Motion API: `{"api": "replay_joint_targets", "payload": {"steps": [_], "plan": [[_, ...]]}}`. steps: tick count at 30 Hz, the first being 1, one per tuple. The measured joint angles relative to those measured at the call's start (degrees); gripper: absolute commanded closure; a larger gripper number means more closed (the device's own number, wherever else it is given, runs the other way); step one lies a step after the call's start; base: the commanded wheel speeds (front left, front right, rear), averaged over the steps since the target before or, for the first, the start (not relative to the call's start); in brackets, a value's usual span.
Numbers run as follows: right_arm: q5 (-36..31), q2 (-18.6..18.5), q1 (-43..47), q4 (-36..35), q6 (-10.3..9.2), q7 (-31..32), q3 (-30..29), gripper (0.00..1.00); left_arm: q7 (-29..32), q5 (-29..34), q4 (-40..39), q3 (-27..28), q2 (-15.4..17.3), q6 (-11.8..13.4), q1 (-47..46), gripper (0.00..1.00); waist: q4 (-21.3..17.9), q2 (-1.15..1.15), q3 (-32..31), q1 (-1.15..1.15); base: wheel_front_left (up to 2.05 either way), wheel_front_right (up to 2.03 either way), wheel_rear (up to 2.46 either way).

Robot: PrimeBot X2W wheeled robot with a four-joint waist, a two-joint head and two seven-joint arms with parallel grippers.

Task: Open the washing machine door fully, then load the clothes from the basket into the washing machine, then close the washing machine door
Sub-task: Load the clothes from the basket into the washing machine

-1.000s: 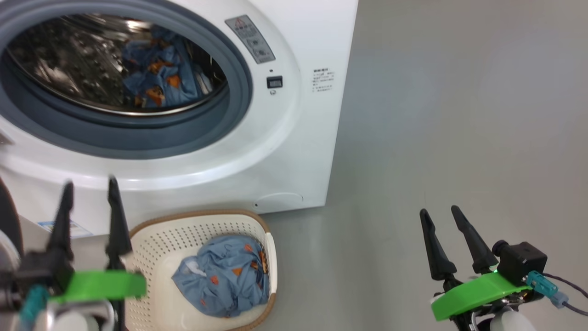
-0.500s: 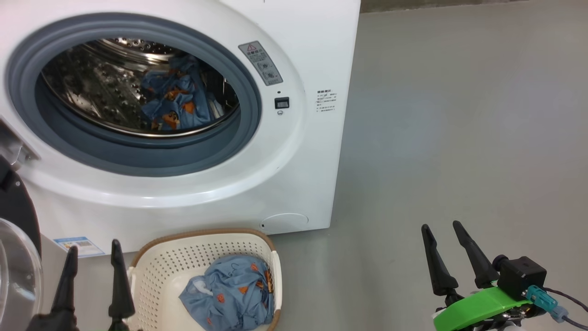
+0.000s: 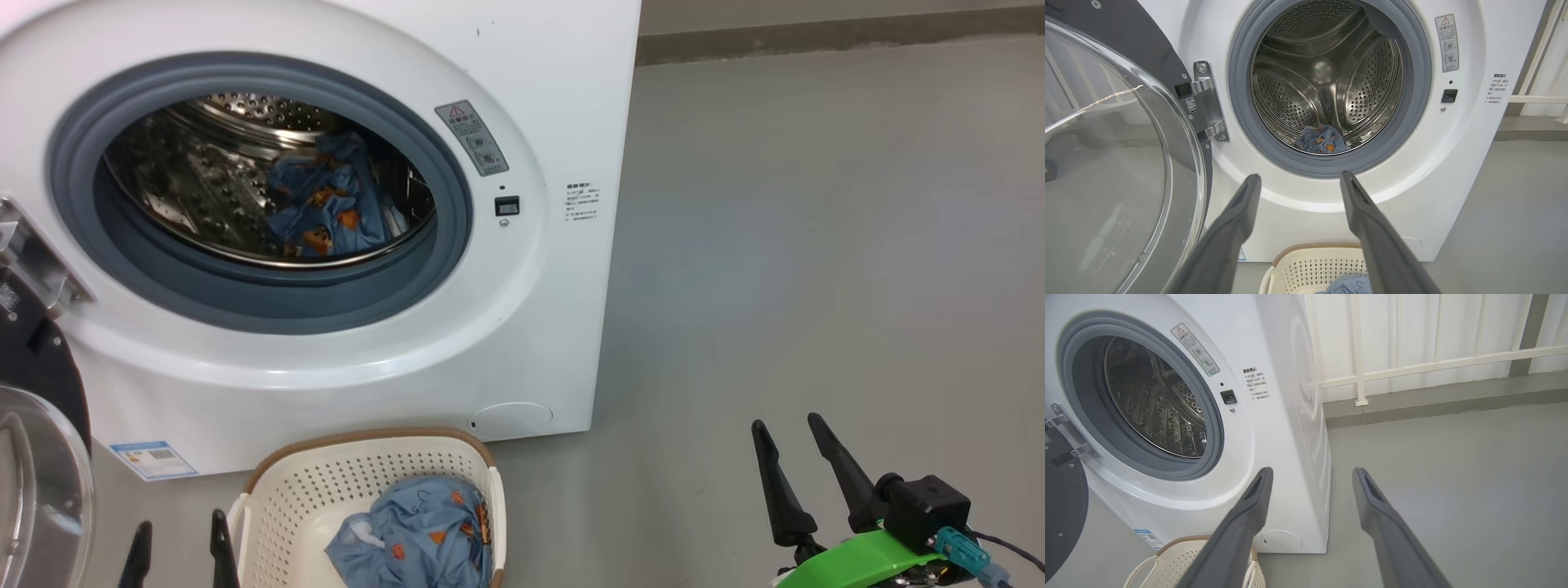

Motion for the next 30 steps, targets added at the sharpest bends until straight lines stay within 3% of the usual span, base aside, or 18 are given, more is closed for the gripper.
{"api": "replay_joint_targets", "payload": {"steps": [30], "plan": [[0.0,0.1,0.9,-0.5,0.00,0.0,-0.3,0.00,0.0,-1.8,1.0,-3.9,-0.1,1.4,3.4,0.00,0.1,0.00,1.5,0.00,0.00,0.00,0.00]]}}
